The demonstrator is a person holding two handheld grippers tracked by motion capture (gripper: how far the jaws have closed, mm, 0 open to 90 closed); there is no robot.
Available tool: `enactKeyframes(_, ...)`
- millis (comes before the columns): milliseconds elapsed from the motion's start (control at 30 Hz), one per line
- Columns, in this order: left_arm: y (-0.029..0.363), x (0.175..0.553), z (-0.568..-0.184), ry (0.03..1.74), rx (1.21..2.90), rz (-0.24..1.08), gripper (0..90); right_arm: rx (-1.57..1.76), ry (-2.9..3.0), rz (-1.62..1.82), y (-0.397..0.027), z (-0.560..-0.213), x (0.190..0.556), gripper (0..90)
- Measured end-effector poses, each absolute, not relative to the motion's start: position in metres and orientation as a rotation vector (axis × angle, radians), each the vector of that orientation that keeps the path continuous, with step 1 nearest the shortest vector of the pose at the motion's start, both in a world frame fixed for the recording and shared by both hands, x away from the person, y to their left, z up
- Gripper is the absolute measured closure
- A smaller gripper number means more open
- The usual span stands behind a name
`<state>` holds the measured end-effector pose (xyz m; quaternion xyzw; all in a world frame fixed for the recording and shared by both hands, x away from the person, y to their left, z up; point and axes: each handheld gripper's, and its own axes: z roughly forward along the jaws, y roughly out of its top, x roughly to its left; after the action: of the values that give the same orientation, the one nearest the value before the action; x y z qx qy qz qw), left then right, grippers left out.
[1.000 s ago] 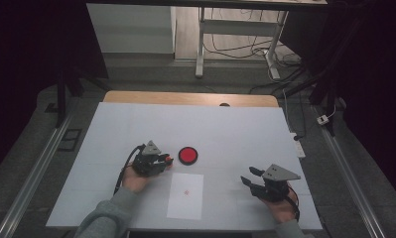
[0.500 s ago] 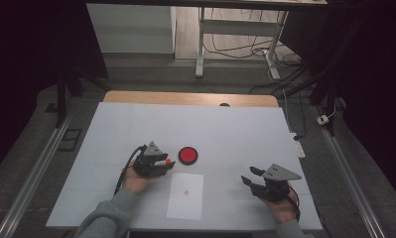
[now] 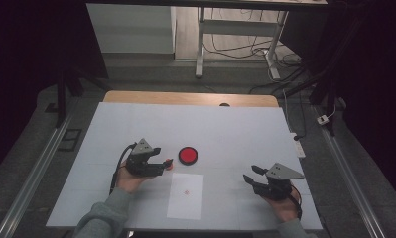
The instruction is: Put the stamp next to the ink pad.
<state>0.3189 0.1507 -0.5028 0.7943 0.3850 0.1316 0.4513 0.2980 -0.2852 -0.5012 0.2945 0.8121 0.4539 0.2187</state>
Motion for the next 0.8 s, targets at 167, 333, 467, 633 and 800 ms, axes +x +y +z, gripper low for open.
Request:
enactKeyframes(167,0.156,0.31,-0.497,0.927,1.967,0.316,31.6,0.819,2.243,1.265,-0.287,-0.502,0.299,49.4)
enactKeyframes(333,0.16,0.304,-0.494,0.911,1.965,0.313,31.7,0.823,2.234,1.263,-0.29,-0.501,0.297,49.4)
enactKeyframes(467,0.167,0.3,-0.492,0.91,1.964,0.317,31.8,0.824,2.234,1.262,-0.29,-0.501,0.297,49.3)
enactKeyframes(633,0.176,0.291,-0.491,0.898,1.965,0.318,31.9,0.807,2.24,1.251,-0.291,-0.501,0.297,49.2)
enactKeyframes(800,0.188,0.278,-0.494,0.885,1.985,0.32,31.8,0.798,2.242,1.25,-0.291,-0.501,0.297,49.0)
